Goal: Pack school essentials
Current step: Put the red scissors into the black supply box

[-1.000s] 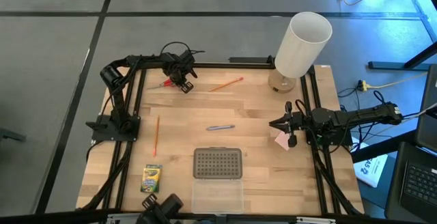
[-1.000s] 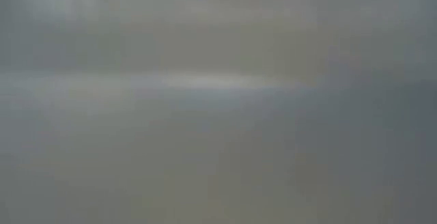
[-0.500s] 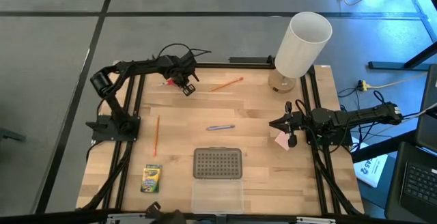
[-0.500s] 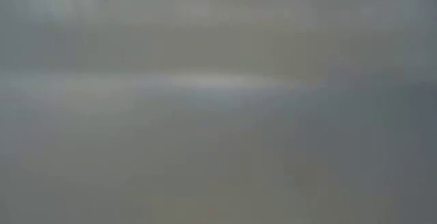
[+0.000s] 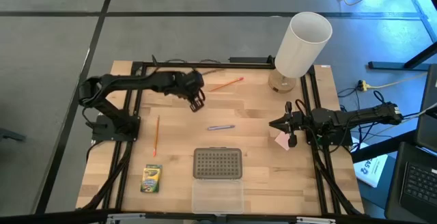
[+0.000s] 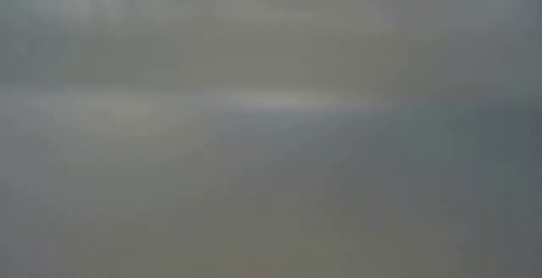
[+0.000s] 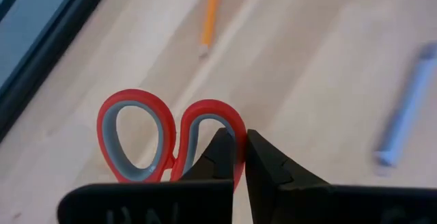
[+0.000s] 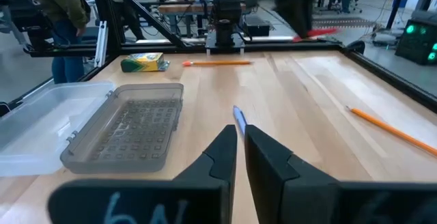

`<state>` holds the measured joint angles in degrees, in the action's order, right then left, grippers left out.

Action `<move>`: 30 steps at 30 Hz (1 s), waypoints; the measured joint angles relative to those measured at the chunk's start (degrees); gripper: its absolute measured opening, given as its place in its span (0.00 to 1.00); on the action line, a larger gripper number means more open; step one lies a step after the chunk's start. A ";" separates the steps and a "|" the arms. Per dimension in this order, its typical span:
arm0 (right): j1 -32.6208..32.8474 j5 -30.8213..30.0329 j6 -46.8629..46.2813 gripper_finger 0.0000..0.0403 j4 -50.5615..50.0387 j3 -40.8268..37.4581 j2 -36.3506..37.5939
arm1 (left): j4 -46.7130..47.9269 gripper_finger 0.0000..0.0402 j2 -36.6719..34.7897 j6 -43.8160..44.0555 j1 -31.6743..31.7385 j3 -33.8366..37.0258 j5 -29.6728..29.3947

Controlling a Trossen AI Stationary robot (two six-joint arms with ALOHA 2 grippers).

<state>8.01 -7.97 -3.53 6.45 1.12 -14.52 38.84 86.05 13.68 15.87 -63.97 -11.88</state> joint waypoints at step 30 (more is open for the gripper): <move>0.26 6.60 1.11 0.09 -18.55 26.50 -25.52 | -20.27 0.00 0.07 23.44 -41.07 -9.06 -9.44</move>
<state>8.27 -1.37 -2.42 -12.10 27.62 -40.04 18.57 86.12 37.12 -25.20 -73.03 -21.32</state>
